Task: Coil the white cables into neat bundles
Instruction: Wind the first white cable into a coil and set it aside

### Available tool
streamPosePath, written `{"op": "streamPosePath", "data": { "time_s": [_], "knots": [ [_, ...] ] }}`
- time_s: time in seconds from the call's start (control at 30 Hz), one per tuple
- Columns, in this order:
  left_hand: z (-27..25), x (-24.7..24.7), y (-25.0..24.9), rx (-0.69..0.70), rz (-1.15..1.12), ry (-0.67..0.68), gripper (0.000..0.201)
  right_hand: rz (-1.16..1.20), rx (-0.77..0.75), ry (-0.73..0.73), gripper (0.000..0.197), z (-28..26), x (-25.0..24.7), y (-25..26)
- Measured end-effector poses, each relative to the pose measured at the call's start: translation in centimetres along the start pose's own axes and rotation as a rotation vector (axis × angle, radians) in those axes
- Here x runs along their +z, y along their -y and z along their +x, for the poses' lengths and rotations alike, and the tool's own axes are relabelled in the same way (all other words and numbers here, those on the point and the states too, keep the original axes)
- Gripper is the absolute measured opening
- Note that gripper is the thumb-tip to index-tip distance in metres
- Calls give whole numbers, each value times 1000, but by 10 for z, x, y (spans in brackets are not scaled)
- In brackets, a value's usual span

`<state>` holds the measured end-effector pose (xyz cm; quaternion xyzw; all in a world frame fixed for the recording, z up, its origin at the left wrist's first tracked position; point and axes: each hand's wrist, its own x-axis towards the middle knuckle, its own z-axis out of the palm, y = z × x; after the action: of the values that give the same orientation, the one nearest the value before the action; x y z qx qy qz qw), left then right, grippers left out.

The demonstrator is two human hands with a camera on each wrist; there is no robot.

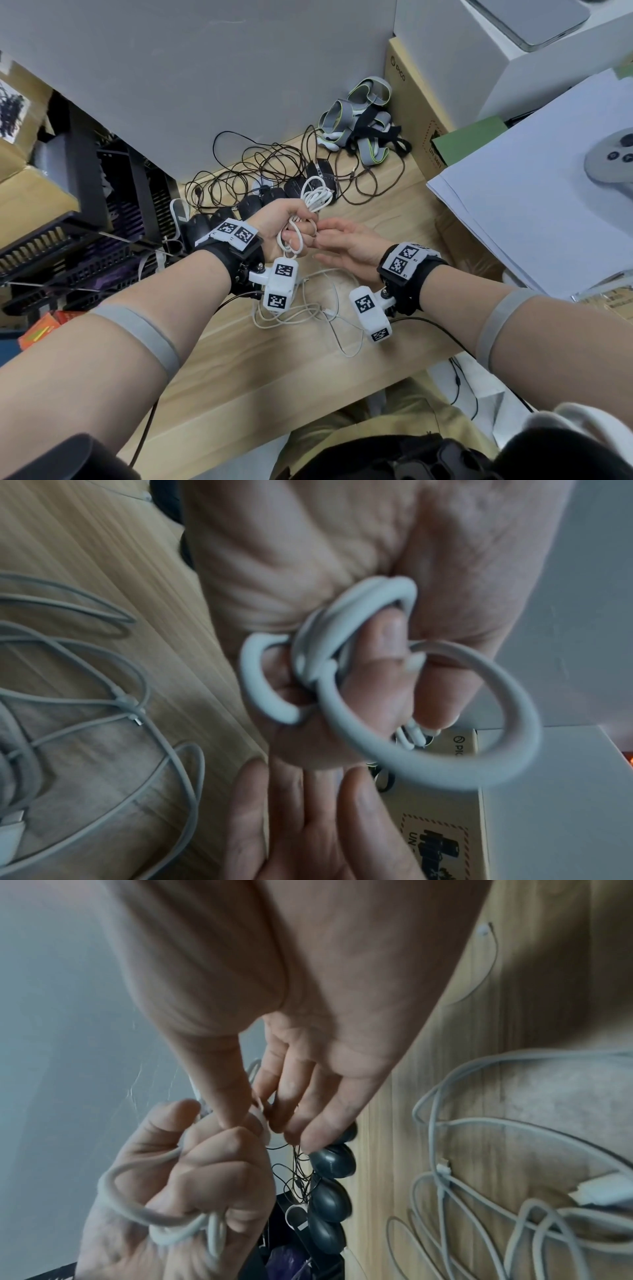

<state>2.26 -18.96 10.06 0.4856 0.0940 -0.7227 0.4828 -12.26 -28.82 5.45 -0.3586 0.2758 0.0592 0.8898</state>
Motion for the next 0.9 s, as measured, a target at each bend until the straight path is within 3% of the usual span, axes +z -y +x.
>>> {"op": "streamPosePath", "data": {
  "time_s": [0.13, 0.27, 0.37, 0.73, 0.9],
  "knots": [
    [1, 1, -1, -59, -4, 16, 8, -23, -9, -19, 20, 2, 2, 0],
    [5, -3, -2, -1, 203, -223, 17, -73, -63, -97, 16, 1, -4, -1],
    [6, -7, 0, 8, 289, -313, 24, -176, -125, -210, 15, 2, -9, -3],
    [1, -1, 1, -37, 310, -393, 30, -842, -334, -327, 15, 13, -16, -22],
    [-3, 3, 2, -55, 293, -384, 31, -897, -370, -308, 15, 13, -15, -27]
  ]
}}
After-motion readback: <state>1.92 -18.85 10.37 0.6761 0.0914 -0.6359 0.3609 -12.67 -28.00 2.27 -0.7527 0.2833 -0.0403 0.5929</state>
